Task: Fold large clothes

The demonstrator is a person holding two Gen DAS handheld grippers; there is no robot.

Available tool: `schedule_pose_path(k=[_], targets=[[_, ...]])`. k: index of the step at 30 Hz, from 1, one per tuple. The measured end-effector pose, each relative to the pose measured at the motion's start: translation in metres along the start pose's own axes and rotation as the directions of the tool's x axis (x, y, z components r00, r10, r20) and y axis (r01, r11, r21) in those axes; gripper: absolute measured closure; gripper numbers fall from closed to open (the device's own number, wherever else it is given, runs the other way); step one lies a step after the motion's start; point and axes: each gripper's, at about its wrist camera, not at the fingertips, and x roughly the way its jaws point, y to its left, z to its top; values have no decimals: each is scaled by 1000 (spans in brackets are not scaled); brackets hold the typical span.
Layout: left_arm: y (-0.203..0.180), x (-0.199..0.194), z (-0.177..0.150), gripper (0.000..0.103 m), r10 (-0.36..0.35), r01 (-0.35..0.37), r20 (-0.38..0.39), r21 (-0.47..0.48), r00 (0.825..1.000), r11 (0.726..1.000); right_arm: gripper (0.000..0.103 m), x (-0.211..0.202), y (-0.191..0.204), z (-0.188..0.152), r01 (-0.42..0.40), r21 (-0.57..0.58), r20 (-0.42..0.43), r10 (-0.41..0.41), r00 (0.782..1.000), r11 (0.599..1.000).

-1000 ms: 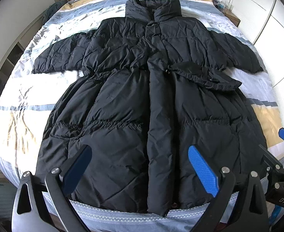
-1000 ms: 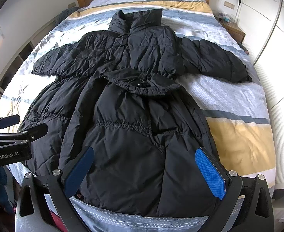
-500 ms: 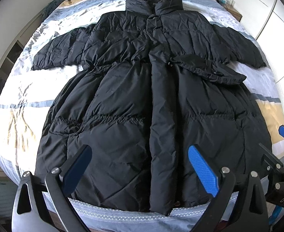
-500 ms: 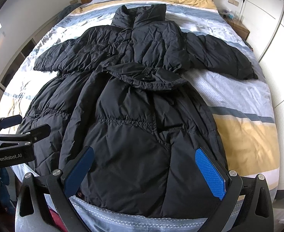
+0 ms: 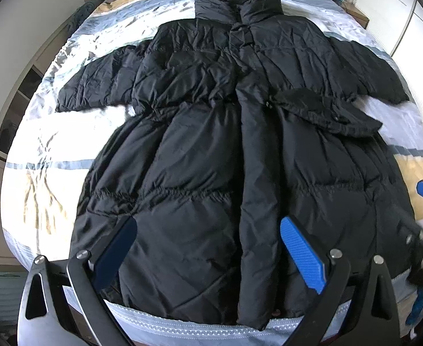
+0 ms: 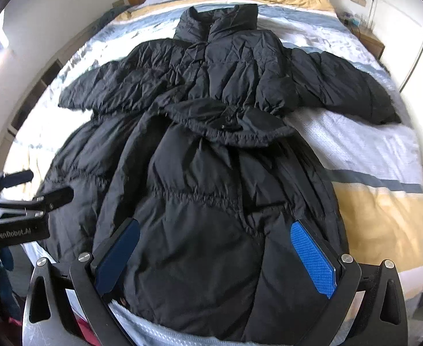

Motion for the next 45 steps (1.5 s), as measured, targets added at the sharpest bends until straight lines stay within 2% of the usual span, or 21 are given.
schedule_pose_path(k=[3,8,11,14,18,20,22,27,29,32,35,37,39,40,41,42,43,45], targets=[[3,-4,16,2,6,-6,6,-9,1000,1000,0,9,-32,20,-1,71,31,-1,1000,997],[11,-13,49,2,17,-15,35,-67,999,998,0,32,-117,66,-5,230,71,-11,997,973],[18,-14,65,2,16,-11,44,-110,999,994,0,48,-175,90,-9,324,100,-25,995,946],[25,-9,77,2,22,-17,33,-161,999,987,0,64,-232,108,-51,436,135,-9,991,898],[38,7,85,2,18,-22,-17,-239,1000,971,0,92,-299,119,-173,597,211,55,976,783],[42,13,86,2,34,-42,-37,-256,999,966,0,104,-326,119,-241,661,262,83,962,711],[44,17,87,2,53,-65,-52,-262,997,963,0,117,-349,118,-337,706,334,125,934,623],[47,29,83,2,72,-92,-83,-266,994,960,0,149,-392,119,-448,759,437,139,888,472],[46,33,82,2,74,-96,-92,-262,993,960,0,158,-405,122,-487,763,477,137,868,426],[45,40,79,2,74,-100,-108,-257,991,961,0,167,-418,126,-524,762,519,126,846,380],[42,48,76,2,73,-102,-126,-242,989,965,0,172,-435,130,-576,750,577,105,810,326],[39,53,74,2,69,-99,-134,-235,989,967,0,175,-446,130,-615,739,618,87,782,275],[37,57,72,2,60,-91,-139,-231,988,969,2,179,-451,130,-637,734,641,70,764,234],[36,59,72,2,54,-86,-139,-229,989,970,5,180,-453,131,-640,736,643,66,763,223],[35,60,71,2,48,-79,-138,-228,989,971,19,181,-455,128,-640,737,643,66,763,217],[34,60,71,2,42,-72,-136,-226,990,971,44,183,-457,126,-642,738,642,74,763,207],[33,60,71,2,36,-65,-132,-226,991,972,55,183,-458,125,-639,742,638,77,766,201],[34,58,72,2,33,-61,-125,-228,992,972,76,175,-457,120,-639,737,643,65,763,222]])
